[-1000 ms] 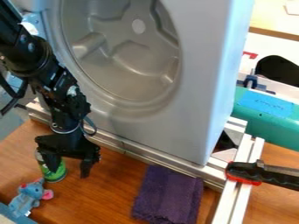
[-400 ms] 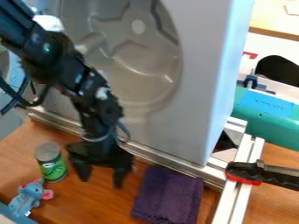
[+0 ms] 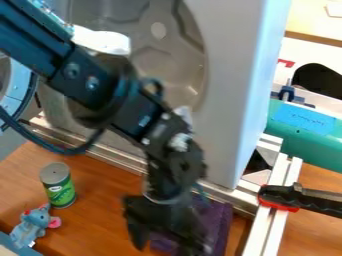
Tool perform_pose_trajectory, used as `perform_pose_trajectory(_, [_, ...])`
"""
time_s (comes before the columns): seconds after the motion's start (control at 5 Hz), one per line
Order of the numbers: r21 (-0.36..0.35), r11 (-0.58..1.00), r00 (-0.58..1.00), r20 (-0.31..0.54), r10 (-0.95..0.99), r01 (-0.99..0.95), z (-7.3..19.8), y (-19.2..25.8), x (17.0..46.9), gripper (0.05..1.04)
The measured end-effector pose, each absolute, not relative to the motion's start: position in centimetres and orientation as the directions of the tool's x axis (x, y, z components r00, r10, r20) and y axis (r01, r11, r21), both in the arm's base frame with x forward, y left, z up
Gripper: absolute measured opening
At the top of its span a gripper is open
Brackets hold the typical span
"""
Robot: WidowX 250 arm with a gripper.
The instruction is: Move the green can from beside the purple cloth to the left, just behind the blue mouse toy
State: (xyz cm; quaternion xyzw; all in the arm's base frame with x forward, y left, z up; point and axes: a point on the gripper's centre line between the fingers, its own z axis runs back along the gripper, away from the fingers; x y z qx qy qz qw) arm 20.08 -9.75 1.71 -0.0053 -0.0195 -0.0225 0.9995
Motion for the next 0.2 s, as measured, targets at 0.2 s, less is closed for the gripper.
perform_pose_trajectory(0.2, [0.027, 0.996, 0.995, 0.065, -0.082, 0.080, 2.53, -10.46, 17.97, 1.001])
